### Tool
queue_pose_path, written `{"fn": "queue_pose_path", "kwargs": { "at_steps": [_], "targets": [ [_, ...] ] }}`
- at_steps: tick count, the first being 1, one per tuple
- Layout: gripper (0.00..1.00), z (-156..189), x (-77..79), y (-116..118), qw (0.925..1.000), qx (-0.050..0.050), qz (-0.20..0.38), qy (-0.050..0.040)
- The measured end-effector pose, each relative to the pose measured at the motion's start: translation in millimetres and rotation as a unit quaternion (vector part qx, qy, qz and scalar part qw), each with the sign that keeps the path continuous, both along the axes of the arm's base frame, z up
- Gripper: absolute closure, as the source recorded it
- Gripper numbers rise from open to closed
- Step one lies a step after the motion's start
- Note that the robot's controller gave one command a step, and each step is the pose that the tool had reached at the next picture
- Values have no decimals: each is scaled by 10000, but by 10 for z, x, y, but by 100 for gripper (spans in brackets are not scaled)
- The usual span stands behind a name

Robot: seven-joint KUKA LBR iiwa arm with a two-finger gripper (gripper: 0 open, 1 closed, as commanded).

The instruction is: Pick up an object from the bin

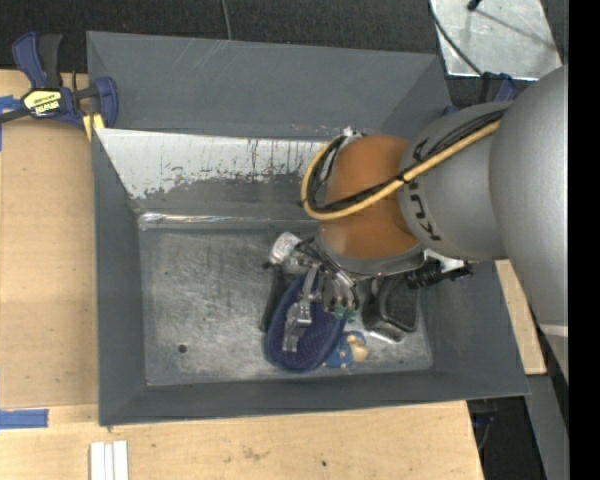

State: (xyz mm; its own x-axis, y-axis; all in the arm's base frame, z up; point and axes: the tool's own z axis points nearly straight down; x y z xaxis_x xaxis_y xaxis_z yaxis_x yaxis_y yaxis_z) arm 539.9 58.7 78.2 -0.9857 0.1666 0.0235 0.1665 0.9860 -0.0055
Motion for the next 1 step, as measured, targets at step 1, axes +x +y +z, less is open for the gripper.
{"fn": "queue_pose_path", "kwargs": {
  "at_steps": [1],
  "targets": [
    [0,585,-429,-79,9999,7,-98,-137]
  ]
}}
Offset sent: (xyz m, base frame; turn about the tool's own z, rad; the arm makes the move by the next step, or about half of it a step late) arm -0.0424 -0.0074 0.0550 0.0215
